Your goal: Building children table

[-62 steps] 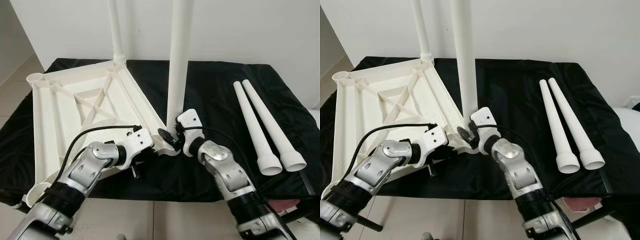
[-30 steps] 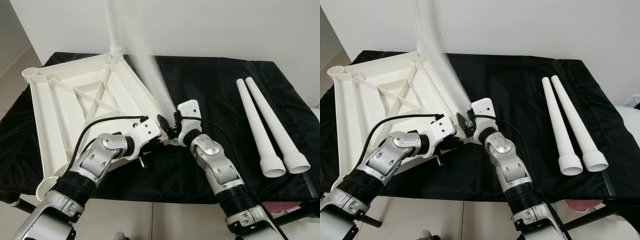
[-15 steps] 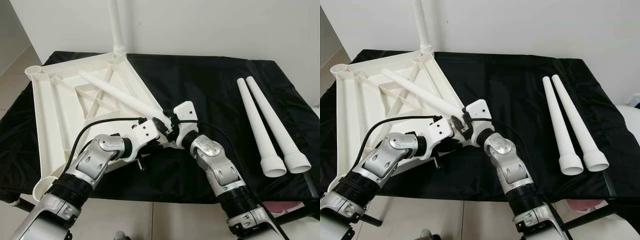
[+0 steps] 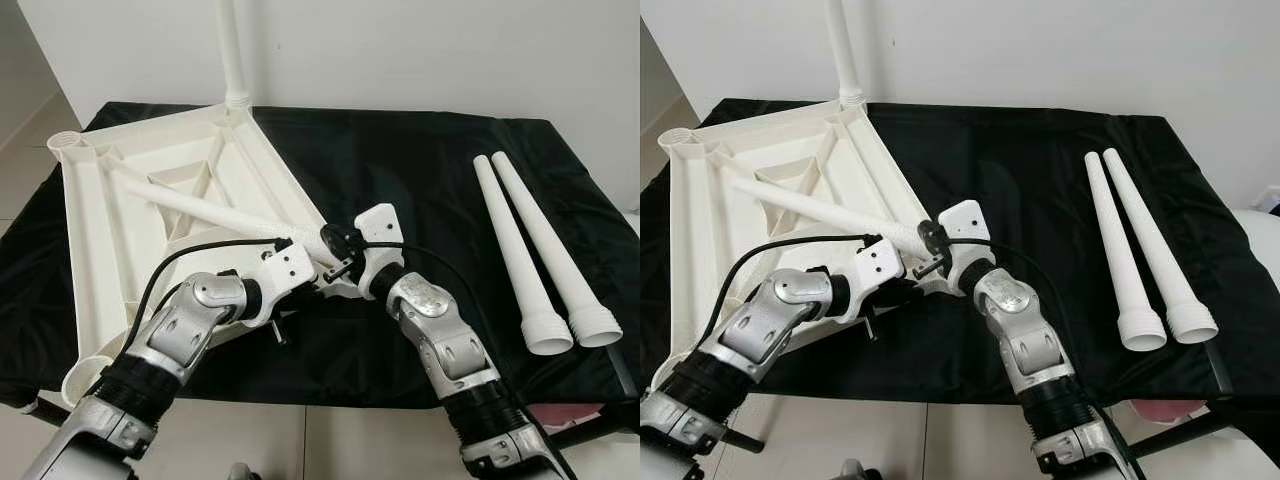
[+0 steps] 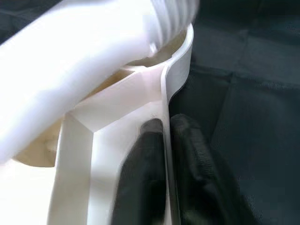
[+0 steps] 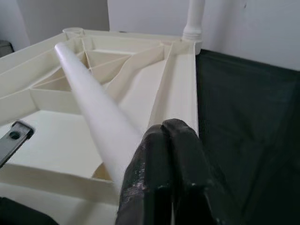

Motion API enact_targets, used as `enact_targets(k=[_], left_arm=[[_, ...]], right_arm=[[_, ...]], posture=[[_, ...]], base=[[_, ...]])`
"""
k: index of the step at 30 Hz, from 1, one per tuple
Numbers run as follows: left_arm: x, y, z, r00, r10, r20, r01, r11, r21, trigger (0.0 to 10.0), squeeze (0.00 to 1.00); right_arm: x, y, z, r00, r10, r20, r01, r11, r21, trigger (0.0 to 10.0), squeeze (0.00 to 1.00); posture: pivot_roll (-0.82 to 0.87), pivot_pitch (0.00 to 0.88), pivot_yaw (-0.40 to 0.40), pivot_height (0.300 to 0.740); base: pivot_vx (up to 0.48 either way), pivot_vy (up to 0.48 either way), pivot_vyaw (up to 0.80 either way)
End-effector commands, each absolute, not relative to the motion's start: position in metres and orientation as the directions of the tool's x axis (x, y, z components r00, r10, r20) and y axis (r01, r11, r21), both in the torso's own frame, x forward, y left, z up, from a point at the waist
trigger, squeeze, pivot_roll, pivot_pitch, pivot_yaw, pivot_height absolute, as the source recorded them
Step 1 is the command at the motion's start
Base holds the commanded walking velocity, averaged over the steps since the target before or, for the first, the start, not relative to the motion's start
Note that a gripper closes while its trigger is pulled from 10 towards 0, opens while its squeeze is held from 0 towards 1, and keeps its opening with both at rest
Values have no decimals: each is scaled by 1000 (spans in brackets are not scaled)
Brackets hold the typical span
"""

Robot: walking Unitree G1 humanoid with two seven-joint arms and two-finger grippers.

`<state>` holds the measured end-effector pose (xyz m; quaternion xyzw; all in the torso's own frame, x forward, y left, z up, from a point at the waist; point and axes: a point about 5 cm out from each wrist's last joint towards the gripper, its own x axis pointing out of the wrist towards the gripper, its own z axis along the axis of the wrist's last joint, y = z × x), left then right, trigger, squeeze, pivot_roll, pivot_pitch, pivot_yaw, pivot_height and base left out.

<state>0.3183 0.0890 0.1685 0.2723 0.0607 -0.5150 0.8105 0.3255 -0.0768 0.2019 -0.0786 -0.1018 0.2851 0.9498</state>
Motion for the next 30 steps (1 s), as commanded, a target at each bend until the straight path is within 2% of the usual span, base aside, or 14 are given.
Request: enact_targets(k=[1, 4, 5, 6, 7, 10, 17, 21, 22, 23, 24, 28, 29, 30], left_arm=[[314, 85, 186, 470, -833, -293, 843, 324, 431, 10000, 1000], [308, 88, 187, 468, -837, -283, 843, 327, 426, 10000, 1000], [305, 89, 186, 458, -841, -289, 848, 316, 425, 10000, 624], [305, 89, 186, 458, -841, -289, 848, 316, 425, 10000, 624], [305, 89, 186, 466, -837, -288, 843, 321, 432, 10000, 0], [304, 89, 187, 482, -832, -273, 831, 336, 442, 10000, 0], [303, 92, 191, 504, -824, -258, 816, 356, 455, 10000, 0], [288, 105, 198, 497, -830, -252, 816, 349, 460, 10000, 0], [288, 105, 198, 497, -830, -252, 816, 349, 460, 10000, 0], [281, 110, 201, 491, -834, -252, 819, 342, 462, 10000, 192], [277, 114, 203, 487, -836, -253, 820, 338, 463, 10000, 275], [273, 118, 205, 487, -836, -252, 819, 337, 465, 10000, 275], [266, 125, 210, 483, -836, -260, 821, 328, 467, 10000, 0], [266, 125, 210, 483, -836, -260, 821, 328, 467, 10000, 0]], right_arm=[[324, -80, 205, 814, 561, 150, -526, 822, -220, 10000, 1000], [325, -82, 221, 785, 603, 140, -543, 780, -311, 10000, 1000], [326, -81, 226, 762, 638, 112, -568, 741, -358, 10000, 0], [326, -81, 226, 762, 638, 112, -568, 741, -358, 10000, 0], [330, -79, 231, 749, 659, 77, -587, 712, -387, 10000, 0], [340, -74, 235, 711, 703, -11, -643, 645, -413, 10000, 0], [352, -70, 242, 677, 733, -73, -686, 591, -425, 10000, 0], [363, -61, 242, 584, 789, -192, -770, 463, -439, 10000, 0], [363, -61, 242, 584, 789, -192, -770, 463, -439, 10000, 0], [365, -59, 240, 551, 800, -236, -793, 415, -446, 10000, 1000], [366, -58, 238, 531, 805, -263, -807, 387, -446, 10000, 1000], [367, -57, 237, 506, 814, -284, -825, 360, -436, 10000, 1000], [368, -56, 237, 468, 830, -303, -851, 331, -407, 10000, 1000], [368, -56, 237, 468, 830, -303, -851, 331, -407, 10000, 1000]], posture=[[53, 162, -2, 740], [50, 155, -1, 740], [46, 153, -2, 740], [46, 153, -2, 740], [45, 152, -3, 740], [43, 152, -10, 740], [45, 152, -15, 740], [40, 155, -16, 740], [40, 155, -16, 740], [44, 156, -22, 740], [46, 156, -24, 740], [56, 156, -31, 740], [77, 157, -43, 740], [77, 157, -43, 740]], base=[[0, 0, 0], [0, 0, 0], [0, 0, 0], [0, 0, 0], [0, 0, 0], [0, 0, 0], [0, 0, 0], [0, 0, 0], [0, 0, 0], [0, 0, 0], [0, 0, 0], [0, 0, 0], [0, 0, 0], [0, 0, 0]])
